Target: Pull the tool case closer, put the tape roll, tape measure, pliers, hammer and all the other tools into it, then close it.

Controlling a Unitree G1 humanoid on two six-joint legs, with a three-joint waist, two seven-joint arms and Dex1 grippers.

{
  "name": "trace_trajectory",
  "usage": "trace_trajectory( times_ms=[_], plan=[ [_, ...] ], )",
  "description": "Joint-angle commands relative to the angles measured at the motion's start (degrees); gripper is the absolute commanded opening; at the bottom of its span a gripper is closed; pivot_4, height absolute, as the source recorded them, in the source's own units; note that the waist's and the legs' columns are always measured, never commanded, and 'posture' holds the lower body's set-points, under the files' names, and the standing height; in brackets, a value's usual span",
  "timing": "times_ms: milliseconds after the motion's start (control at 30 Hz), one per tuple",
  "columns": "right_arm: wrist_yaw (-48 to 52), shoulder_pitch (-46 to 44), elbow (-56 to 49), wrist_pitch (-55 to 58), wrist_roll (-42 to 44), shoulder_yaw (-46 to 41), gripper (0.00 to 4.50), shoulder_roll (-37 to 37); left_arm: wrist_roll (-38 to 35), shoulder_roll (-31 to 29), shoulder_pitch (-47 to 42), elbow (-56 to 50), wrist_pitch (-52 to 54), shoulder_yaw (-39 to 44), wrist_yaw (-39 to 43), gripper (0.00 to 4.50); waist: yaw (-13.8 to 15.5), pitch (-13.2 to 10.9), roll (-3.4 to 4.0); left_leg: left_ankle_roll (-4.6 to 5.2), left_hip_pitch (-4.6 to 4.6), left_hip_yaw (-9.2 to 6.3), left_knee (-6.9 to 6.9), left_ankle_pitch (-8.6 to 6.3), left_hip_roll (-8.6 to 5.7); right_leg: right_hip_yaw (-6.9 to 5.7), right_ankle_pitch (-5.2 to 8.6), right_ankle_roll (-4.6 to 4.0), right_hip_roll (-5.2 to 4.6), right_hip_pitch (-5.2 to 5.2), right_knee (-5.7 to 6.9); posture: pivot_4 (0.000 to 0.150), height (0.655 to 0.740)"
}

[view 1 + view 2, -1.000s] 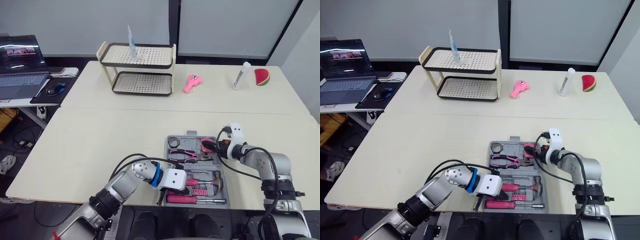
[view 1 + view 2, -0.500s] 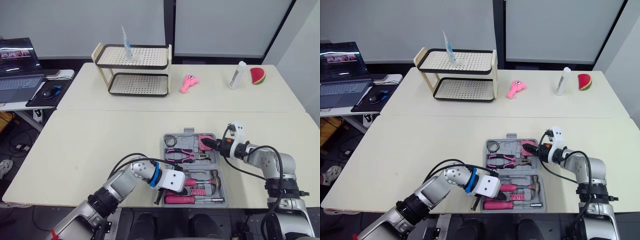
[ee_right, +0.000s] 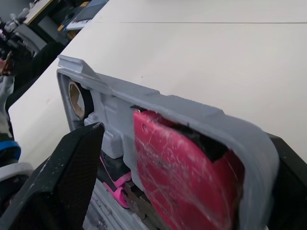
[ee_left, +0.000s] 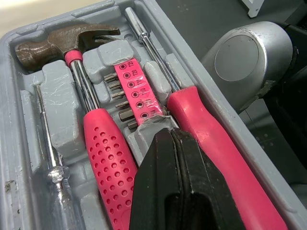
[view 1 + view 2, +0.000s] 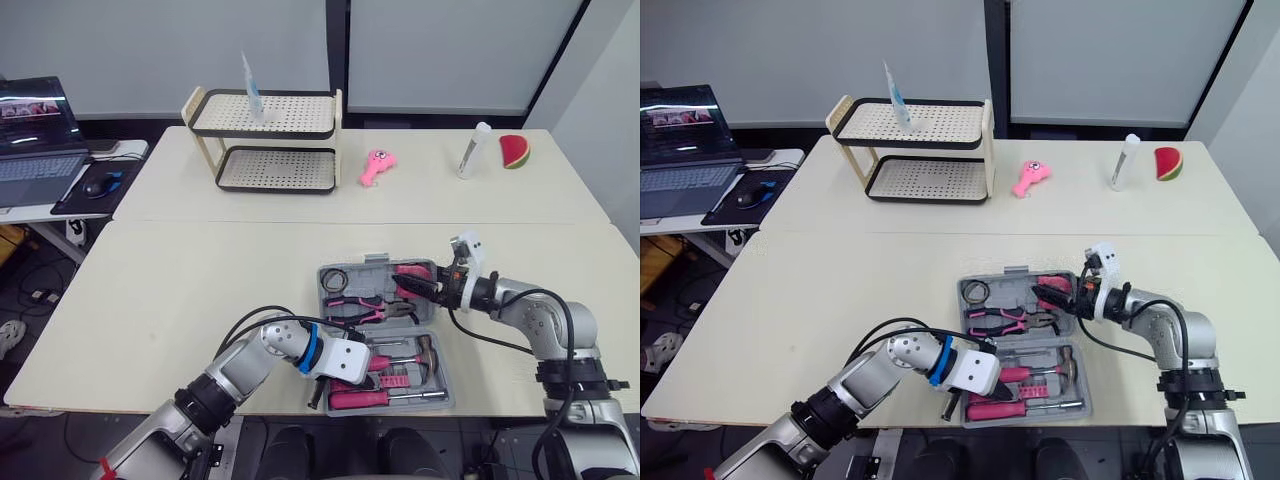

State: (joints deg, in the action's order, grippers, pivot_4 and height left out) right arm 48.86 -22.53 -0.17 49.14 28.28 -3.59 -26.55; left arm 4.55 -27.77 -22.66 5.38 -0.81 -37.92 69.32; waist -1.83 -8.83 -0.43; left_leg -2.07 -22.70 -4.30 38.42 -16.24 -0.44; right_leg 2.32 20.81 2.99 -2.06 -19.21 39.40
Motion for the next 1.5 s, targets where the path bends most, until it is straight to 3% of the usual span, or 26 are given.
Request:
trace_trajectory(
  times_ms=[33, 267, 500, 700, 1033, 1167, 1333, 1500],
  plan=[
    [3.4, 1.42, -5.09, -3.37, 0.49, 1.7, 4.42, -2.42, 4.99, -2.32, 2.1, 5.5, 1.85, -2.09, -0.31, 0.0, 0.04, 0.0, 0.0, 0.0, 0.01, 0.0, 0.0, 0.0, 0.0, 0.0, 0.0, 0.0, 0.0, 0.0, -0.01, 0.15, 0.729],
    [6.14, 6.13, -13.07, -9.86, -1.83, 4.4, 4.42, -8.98, -4.72, -4.45, 4.62, -6.44, 6.96, 6.14, 1.47, 0.0, -0.05, -0.05, -0.02, 0.0, -0.08, -0.03, -0.02, 0.0, 0.03, 0.0, 0.0, 0.0, 0.01, -0.08, -0.04, 0.15, 0.729],
    [6.67, 10.3, -21.96, -14.41, -4.71, 5.52, 4.42, -15.08, -15.82, -16.7, 10.98, -22.51, 17.18, 15.1, 7.11, 0.0, 0.1, -0.23, 0.0, 0.0, -0.18, -0.04, -0.06, 0.0, 0.02, 0.0, 0.0, -0.01, -0.03, -0.13, -0.13, 0.15, 0.729],
    [10.86, 17.52, -31.13, -17.41, -6.45, 3.38, 4.42, -25.23, -17.07, -23.24, 15.79, -20.43, 19.51, 21.6, 5.25, 0.0, 0.6, -0.3, 0.08, 0.0, -0.18, -0.1, -0.13, 0.0, 0.01, -0.02, 0.01, -0.01, -0.04, -0.06, -0.29, 0.15, 0.729],
    [18.92, 29.38, -35.65, -20.05, -8.95, -5.71, 4.42, -41.51, -15.03, -18.81, 15.41, -17.53, 22.56, 24.17, -5.41, 0.0, 0.84, -0.45, -0.07, 0.0, -0.17, -0.02, -0.12, 0.0, -0.03, -0.04, 0.0, -0.01, -0.09, -0.03, -0.34, 0.15, 0.729],
    [19.08, 30.96, -34.94, -19.62, -9.16, -6.77, 4.42, -42.82, -14.34, -17.02, 15.63, -19.07, 24.32, 23.43, -8.26, 0.0, 0.85, -0.46, -0.13, 0.0, -0.18, -0.06, -0.15, 0.0, 0.05, -0.01, 0.0, -0.02, -0.08, -0.03, -0.35, 0.15, 0.729],
    [16.53, 30.6, -33.22, -20.77, -13.72, -3.53, 4.42, -42.81, -12.95, -15.67, 16.01, -20.08, 25.05, 22.12, -10.5, 0.0, 0.84, -0.46, -0.12, 0.0, -0.17, 0.0, -0.13, 0.0, 0.01, 0.01, 0.0, -0.02, -0.09, -0.02, -0.35, 0.15, 0.729],
    [12.71, 28.4, -31.58, -22.51, -23.79, 5.58, 4.42, -43.17, -9.7, -12.88, 15.11, -19.39, 25.6, 18.72, -13.14, 0.0, 0.9, -0.45, -0.11, 0.0, -0.18, -0.01, -0.13, 0.0, 0.0, 0.02, 0.0, -0.02, -0.09, -0.03, -0.35, 0.15, 0.729]
  ],
)
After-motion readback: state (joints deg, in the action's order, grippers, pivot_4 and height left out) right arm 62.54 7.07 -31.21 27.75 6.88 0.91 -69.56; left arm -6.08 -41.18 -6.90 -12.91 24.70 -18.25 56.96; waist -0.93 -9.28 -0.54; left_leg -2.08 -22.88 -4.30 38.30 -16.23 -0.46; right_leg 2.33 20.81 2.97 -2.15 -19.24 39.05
